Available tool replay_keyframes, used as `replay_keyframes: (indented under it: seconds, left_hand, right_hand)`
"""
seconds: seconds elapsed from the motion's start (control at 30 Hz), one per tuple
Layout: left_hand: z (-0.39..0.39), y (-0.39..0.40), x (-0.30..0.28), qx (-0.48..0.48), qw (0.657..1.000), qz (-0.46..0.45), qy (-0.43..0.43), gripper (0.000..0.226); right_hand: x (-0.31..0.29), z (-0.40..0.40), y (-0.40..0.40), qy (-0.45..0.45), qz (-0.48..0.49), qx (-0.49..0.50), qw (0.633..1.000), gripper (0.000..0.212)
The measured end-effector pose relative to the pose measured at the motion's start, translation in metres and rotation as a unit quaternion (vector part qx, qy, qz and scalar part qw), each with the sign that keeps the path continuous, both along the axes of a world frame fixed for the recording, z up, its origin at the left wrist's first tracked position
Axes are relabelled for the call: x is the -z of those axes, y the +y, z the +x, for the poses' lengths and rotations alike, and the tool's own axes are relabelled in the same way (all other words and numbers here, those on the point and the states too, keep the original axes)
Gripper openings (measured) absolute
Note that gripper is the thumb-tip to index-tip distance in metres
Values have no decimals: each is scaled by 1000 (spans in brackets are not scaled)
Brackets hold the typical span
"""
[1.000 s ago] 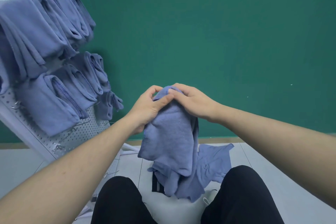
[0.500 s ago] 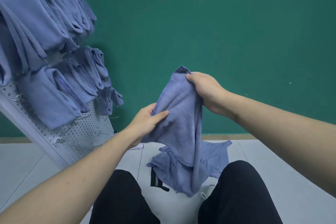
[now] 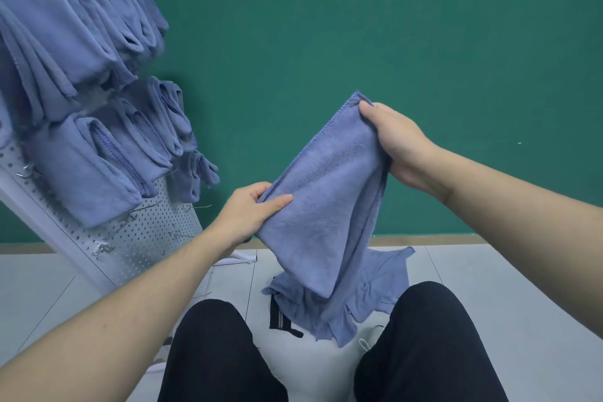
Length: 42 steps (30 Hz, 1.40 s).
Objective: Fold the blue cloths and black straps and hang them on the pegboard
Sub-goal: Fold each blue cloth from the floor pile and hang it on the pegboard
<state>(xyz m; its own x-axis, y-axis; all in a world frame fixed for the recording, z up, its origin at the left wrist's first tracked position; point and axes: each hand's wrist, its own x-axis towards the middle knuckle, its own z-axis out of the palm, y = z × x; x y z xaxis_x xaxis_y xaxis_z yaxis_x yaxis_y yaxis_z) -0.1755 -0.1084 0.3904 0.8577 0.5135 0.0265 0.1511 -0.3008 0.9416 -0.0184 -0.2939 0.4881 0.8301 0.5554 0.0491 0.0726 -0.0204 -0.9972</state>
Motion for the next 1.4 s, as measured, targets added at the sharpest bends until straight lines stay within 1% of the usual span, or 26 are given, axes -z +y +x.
replay_keyframes:
  seconds: [0.07, 0.17, 0.23, 0.27, 0.33, 0.4, 0.5, 0.57, 0.63, 0.67, 0.77, 0.87, 0.93, 1.0, 1.07, 1.13, 1.27, 1.4]
  left_hand:
    - [-3, 8, 1, 4, 1000, 0, -7, 14]
    - [-9, 20, 7, 3, 1000, 5, 8, 14]
    - [-12, 24, 11, -9, 1000, -9, 8, 17]
    - [-12, 25, 13, -20, 999, -33, 3, 19]
    - [-12, 26, 16, -35, 991, -125, -21, 19]
    - [-13, 26, 17, -31, 976, -211, -41, 11]
    - [-12, 23, 17, -28, 959, -277, -58, 11]
    - [-11, 22, 18, -54, 948, -305, -68, 15]
    - [-8, 22, 21, -96, 942, -312, -79, 28]
    - [-7, 22, 22, -119, 936, -317, -91, 31]
    - [-4, 23, 23, -173, 915, -350, -104, 29]
    - [-2, 21, 26, -181, 910, -364, -78, 27]
    - [0, 18, 29, -197, 906, -367, -80, 22]
    - [3, 15, 29, -202, 899, -379, -85, 20]
    - [4, 12, 29, -199, 899, -383, -73, 19]
    - [4, 11, 30, -198, 901, -383, -55, 14]
    - [4, 13, 37, -211, 899, -381, -43, 13]
    - [6, 4, 42, -212, 896, -387, -55, 9]
  right_hand:
    - [1, 2, -3, 4, 0, 7, 1000, 22]
    - [2, 8, -10, 23, 18, 37, 999, 22]
    - [5, 12, -14, 21, 3, 37, 999, 21]
    - [8, 14, -16, 18, -7, 31, 999, 20]
    - [11, 17, -20, 15, -20, 16, 1000, 19]
    - [15, 21, -24, 22, -22, 18, 999, 16]
    - [21, 28, -28, 30, -41, 62, 997, 14]
    - [28, 29, -29, 41, -52, 80, 995, 13]
    - [33, 29, -28, 43, -64, 80, 994, 14]
    - [36, 29, -28, 38, -75, 79, 993, 17]
    - [43, 29, -25, 25, -108, 77, 991, 25]
    - [50, 26, -21, 38, -124, 65, 989, 28]
    - [51, 20, -19, 71, -131, 64, 987, 23]
    - [55, 15, -16, 131, -121, 59, 982, 15]
    - [60, 11, -15, 188, -110, 36, 975, 9]
    - [69, 7, -13, 205, -116, 21, 972, 9]
    - [88, 2, -11, 183, -97, 58, 977, 2]
    - [101, -3, -10, 154, -68, 88, 982, 19]
